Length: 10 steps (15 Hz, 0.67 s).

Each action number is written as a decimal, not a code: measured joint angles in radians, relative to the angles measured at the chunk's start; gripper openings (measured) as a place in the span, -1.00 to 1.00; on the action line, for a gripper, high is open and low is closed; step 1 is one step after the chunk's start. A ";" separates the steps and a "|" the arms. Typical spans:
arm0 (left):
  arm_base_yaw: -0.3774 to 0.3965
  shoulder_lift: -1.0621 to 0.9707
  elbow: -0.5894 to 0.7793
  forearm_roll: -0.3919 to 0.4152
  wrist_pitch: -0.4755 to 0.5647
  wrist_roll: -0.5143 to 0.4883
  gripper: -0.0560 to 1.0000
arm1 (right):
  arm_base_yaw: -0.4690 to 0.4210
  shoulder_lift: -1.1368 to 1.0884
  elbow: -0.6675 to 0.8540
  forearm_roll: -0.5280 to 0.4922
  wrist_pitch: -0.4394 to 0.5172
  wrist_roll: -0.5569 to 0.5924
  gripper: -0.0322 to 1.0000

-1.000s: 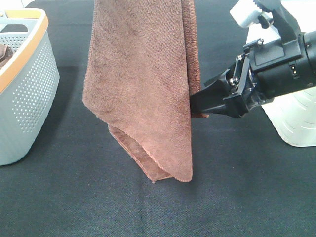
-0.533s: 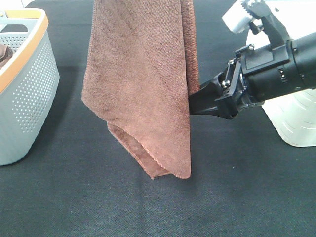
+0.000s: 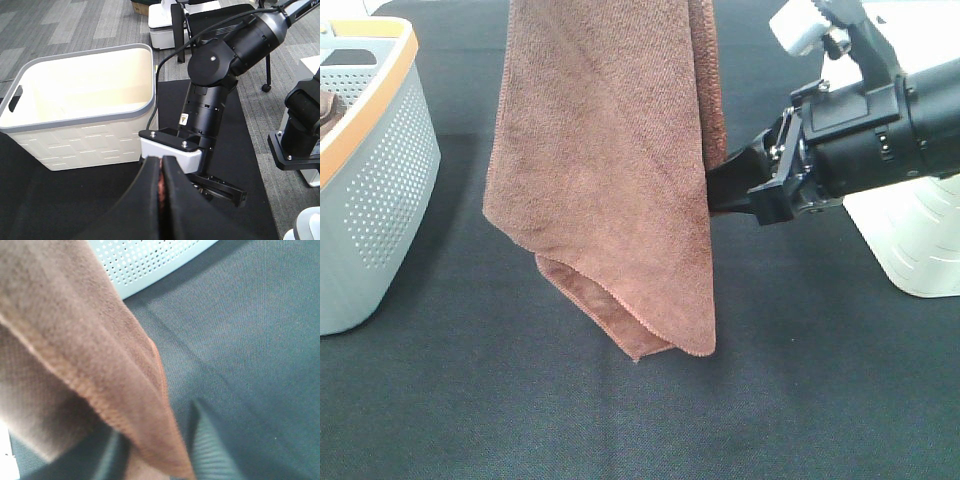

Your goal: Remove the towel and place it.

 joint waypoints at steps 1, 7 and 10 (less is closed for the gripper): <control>0.000 0.000 0.000 0.000 0.000 0.000 -0.89 | 0.000 0.007 0.000 0.006 0.000 0.000 -0.52; 0.000 0.000 0.000 0.016 0.000 -0.001 -0.89 | 0.000 0.009 0.000 -0.018 0.000 0.042 -0.94; 0.000 0.000 0.000 0.086 0.001 -0.052 -0.89 | 0.000 0.009 0.000 -0.100 -0.005 0.155 -0.94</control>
